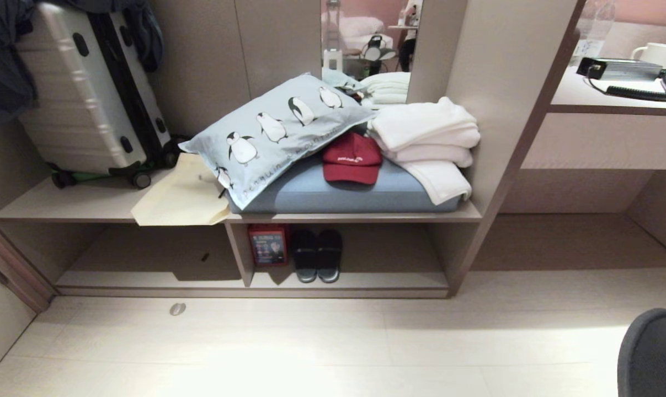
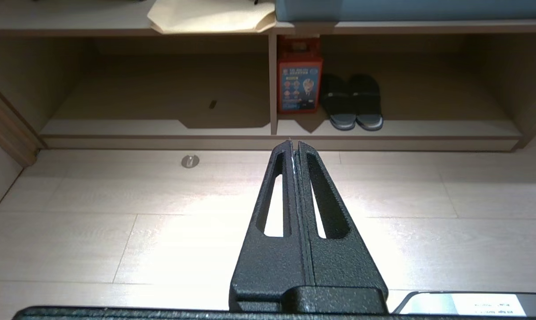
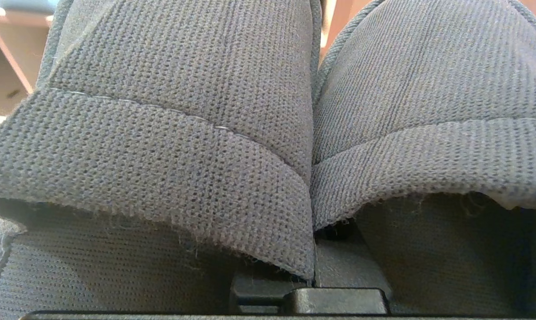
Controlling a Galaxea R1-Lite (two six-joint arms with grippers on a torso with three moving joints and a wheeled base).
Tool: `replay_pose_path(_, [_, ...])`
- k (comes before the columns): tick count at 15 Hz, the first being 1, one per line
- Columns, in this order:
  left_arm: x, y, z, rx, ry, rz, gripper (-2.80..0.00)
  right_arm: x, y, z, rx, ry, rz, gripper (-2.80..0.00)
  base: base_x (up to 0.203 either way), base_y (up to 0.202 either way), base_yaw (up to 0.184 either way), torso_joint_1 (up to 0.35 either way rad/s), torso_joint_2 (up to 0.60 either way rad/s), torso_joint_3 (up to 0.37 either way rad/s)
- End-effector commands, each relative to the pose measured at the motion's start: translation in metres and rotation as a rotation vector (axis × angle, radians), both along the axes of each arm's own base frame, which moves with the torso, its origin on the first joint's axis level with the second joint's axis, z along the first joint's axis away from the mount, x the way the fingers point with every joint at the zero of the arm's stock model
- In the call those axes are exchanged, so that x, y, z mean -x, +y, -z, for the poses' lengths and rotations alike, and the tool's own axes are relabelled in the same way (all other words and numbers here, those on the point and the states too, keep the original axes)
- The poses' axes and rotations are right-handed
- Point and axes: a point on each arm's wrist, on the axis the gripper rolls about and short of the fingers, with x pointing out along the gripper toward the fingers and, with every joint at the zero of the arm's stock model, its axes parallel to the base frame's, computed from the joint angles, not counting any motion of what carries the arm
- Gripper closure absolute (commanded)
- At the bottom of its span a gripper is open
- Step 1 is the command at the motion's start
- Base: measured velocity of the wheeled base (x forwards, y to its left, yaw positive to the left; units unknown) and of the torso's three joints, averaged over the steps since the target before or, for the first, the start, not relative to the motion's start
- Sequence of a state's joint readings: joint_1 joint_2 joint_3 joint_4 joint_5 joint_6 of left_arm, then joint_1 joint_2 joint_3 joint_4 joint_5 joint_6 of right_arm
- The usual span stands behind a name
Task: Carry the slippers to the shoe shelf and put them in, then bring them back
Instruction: Place the slippers into the shoe cabinet
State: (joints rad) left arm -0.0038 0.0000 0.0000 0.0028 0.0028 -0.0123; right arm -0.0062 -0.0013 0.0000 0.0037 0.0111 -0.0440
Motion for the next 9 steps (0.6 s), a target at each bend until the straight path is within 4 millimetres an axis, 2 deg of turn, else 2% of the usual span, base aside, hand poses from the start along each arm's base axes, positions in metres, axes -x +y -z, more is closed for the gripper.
replay_pose_path(1, [-0.0001, 0.0, 0.0004, 0.0, 0.002, 0.0, 0.0, 0.0, 0.0, 0.0004, 0.0, -0.001, -0.001, 0.0, 0.0, 0.0, 0.0, 0.007, 0.0, -0.198])
replay_pose_path(9, [-0.0001, 0.0, 0.0004, 0.001, 0.002, -0.001, 0.0, 0.0, 0.0, 0.0004, 0.0, -0.001, -0.001, 0.0, 0.0, 0.0, 0.0, 0.002, 0.0, -0.197])
